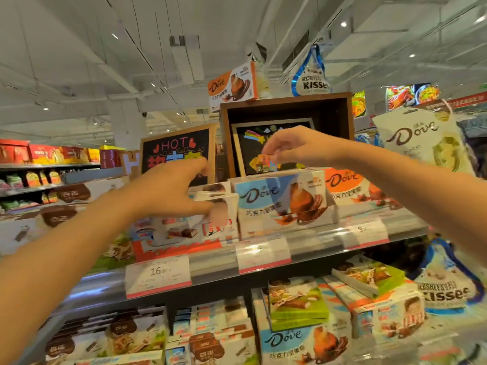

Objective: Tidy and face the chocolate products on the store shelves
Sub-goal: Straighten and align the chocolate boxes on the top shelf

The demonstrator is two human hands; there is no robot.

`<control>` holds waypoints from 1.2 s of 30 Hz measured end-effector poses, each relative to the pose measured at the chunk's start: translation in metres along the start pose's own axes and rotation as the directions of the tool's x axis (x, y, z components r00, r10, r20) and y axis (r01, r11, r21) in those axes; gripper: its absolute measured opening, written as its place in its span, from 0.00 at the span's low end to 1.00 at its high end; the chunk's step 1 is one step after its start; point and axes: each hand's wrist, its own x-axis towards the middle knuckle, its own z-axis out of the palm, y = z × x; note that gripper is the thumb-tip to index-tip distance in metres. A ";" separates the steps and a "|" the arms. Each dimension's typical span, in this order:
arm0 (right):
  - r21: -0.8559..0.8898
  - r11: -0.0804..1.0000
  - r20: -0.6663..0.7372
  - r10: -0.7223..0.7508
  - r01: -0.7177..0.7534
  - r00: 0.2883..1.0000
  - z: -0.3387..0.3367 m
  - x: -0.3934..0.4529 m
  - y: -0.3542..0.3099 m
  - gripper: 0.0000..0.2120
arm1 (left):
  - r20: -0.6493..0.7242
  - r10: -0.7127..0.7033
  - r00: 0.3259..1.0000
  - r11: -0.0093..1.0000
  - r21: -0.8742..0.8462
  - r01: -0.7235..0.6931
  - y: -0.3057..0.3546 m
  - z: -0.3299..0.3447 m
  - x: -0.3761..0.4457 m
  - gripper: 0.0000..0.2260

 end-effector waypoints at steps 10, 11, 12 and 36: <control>-0.287 0.958 0.101 0.006 0.024 0.995 -0.012 -0.010 0.072 0.21 | 0.112 -0.061 0.992 0.949 -0.301 0.092 0.049 0.027 0.061 0.28; -0.321 0.946 0.085 -0.013 0.040 0.996 -0.009 -0.008 0.072 0.22 | 0.106 -0.062 0.992 0.946 -0.311 0.092 0.047 0.028 0.059 0.28; -0.342 0.938 0.068 -0.027 0.049 0.997 -0.007 -0.007 0.073 0.23 | 0.097 -0.063 0.993 0.942 -0.323 0.091 0.047 0.030 0.057 0.28; 0.071 0.992 -0.195 -0.091 0.106 0.977 -0.096 -0.017 0.065 0.16 | -0.303 -0.362 0.882 0.779 -0.618 0.107 0.071 0.031 0.069 0.25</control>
